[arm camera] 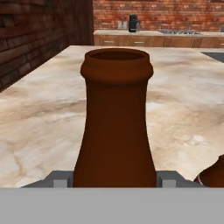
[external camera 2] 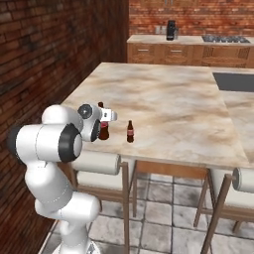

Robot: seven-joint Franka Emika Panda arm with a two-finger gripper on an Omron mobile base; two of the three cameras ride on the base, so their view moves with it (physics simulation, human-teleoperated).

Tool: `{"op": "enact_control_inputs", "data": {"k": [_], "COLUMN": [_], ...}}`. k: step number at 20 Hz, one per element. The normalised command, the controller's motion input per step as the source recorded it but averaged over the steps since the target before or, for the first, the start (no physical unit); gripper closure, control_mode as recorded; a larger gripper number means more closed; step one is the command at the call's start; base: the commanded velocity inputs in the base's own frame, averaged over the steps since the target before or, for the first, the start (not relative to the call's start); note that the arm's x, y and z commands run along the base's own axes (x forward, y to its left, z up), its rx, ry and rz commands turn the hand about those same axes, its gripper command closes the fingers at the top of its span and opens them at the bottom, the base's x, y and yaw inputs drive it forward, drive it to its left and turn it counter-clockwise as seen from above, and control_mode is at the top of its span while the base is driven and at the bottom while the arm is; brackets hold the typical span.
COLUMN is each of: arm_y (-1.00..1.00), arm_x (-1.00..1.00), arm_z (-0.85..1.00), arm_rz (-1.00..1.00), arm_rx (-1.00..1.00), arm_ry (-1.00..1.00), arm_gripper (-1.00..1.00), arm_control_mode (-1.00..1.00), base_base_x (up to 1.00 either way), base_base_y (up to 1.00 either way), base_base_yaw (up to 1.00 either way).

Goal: Place the large bottle from the dining counter next to the other large bottle outside the sink, and place the small bottle from the dining counter next to the other small bottle inside the sink.

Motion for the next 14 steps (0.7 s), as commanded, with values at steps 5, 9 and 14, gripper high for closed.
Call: {"op": "enact_control_inputs", "data": {"k": [5, 9, 14], "arm_y": [0.0, 0.0, 0.0], "arm_x": [0.0, 0.0, 0.0], "arm_z": [0.0, 0.0, 0.0], "arm_rz": [0.0, 0.0, 0.0], "arm_rx": [0.0, 0.0, 0.0], "arm_ry": [0.0, 0.0, 0.0], "arm_gripper": [1.0, 1.0, 1.0], "arm_control_mode": [1.0, 1.0, 1.0], "base_base_x": [-0.35, -0.15, -0.18], "base_base_y": [-0.46, -0.51, -0.51], "base_base_yaw": [0.0, 0.0, 0.0]}}
